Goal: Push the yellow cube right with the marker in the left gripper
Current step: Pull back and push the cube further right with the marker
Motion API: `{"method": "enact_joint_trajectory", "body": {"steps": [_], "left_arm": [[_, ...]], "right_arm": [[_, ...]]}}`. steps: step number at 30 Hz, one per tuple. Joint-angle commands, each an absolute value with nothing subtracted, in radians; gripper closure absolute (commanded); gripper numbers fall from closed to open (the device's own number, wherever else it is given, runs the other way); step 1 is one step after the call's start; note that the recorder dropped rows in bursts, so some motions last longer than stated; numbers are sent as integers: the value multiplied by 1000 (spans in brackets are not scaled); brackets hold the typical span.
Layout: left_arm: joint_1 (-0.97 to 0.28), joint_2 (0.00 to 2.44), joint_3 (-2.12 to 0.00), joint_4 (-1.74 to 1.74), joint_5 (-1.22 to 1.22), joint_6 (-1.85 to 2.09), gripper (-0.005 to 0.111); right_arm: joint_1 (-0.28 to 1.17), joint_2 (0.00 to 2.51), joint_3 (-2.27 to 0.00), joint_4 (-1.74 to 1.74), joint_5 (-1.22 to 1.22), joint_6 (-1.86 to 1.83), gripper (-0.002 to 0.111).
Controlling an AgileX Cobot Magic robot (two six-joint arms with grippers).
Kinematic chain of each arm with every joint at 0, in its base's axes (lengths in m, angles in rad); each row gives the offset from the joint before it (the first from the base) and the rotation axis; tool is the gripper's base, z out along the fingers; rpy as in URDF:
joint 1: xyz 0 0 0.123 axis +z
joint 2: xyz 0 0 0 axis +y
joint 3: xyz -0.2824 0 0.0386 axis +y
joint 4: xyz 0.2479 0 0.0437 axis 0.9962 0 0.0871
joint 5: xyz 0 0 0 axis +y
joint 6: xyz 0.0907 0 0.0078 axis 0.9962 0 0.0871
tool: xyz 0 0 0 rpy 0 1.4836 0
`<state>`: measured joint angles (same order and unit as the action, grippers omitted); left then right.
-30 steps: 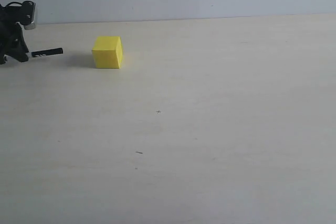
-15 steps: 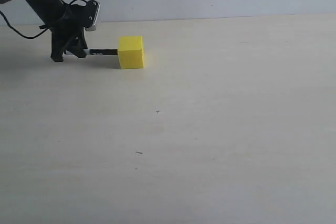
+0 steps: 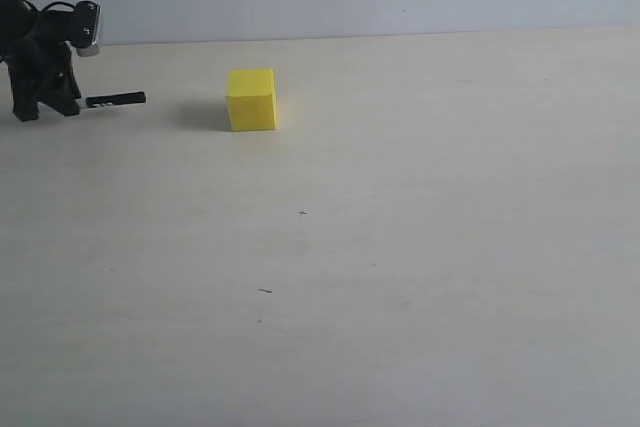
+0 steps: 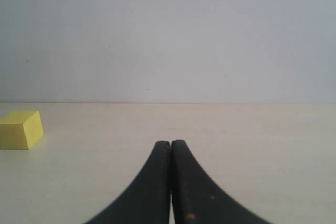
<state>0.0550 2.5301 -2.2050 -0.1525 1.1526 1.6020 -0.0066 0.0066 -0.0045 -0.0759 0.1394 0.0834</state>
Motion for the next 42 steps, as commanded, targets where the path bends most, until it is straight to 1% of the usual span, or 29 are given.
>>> {"method": "enact_joint_trajectory", "body": {"steps": [1, 8, 11, 15, 20, 24, 33, 35, 38, 42], "left_arm": [[57, 2528, -2209, -162, 1184, 1588, 107], [-28, 2528, -2209, -168, 1179, 1554, 107], [-94, 2528, -2209, -168, 1168, 1539, 107], [-191, 2528, -2209, -168, 1084, 1497, 107], [-278, 2528, -2209, -122, 1041, 1483, 107], [-264, 2528, -2209, -92, 1041, 1455, 107], [-76, 2528, -2209, -85, 1096, 1430, 107], [-52, 2528, -2209, -85, 1124, 1427, 107], [-56, 2528, -2209, -89, 1123, 1378, 107], [-141, 2528, -2209, -85, 1144, 1348, 107]], "right_arm": [[-6, 0, 0, -79, 134, 83, 108], [-6, 0, 0, -79, 134, 83, 108], [-6, 0, 0, -79, 134, 83, 108], [-6, 0, 0, -79, 134, 83, 108], [-6, 0, 0, -79, 134, 83, 108], [-6, 0, 0, -79, 134, 83, 108], [-6, 0, 0, -79, 134, 83, 108], [-6, 0, 0, -79, 134, 83, 108], [-6, 0, 0, -79, 134, 83, 108], [-6, 0, 0, -79, 134, 83, 108]]}}
